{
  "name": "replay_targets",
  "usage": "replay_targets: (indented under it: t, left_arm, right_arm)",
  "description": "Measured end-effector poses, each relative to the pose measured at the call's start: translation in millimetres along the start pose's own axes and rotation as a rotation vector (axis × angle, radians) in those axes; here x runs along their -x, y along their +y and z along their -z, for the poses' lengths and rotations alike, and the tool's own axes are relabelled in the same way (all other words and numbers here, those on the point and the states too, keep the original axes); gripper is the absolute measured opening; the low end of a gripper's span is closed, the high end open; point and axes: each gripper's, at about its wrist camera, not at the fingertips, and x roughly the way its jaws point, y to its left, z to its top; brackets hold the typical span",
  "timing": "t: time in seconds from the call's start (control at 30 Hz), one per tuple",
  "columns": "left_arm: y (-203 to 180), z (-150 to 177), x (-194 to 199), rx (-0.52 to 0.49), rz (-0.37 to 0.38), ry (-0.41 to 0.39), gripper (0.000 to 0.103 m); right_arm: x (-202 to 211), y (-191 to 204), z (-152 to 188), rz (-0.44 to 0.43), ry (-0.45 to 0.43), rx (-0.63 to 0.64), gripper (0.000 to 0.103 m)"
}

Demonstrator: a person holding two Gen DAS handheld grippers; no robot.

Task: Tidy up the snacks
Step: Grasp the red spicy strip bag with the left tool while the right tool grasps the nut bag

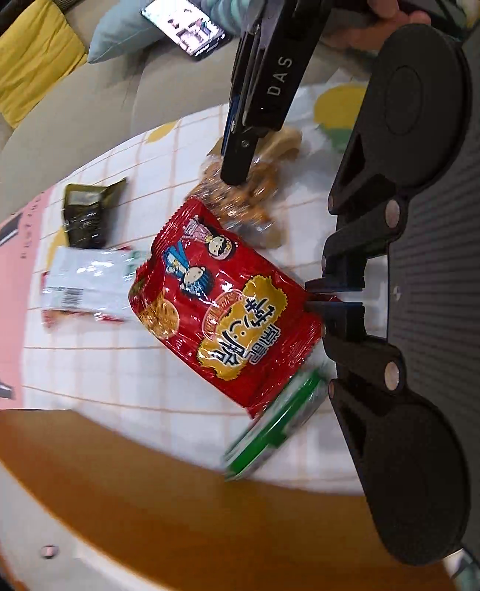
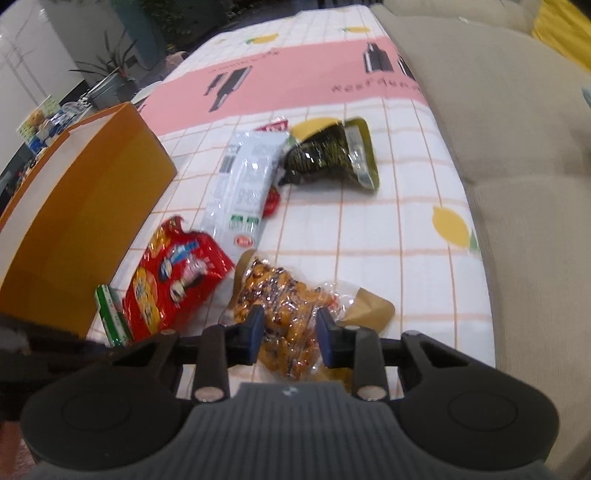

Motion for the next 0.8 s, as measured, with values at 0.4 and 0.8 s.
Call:
replay_targets:
  t: [0.4, 0.8]
  left_arm:
    - [-9.5, 6.1, 30.1, -0.151, 0.005, -0.126, 0.078]
    - [-16.5, -5.2, 9.0, -0.279, -0.146, -0.188, 0.090]
  right_arm:
    - [23.6, 13.4, 14.4, -0.006, 0.014, 0.224, 0.050]
    - [-6.8, 33.2, 20.1, 0.063, -0.006, 0.661, 0.087]
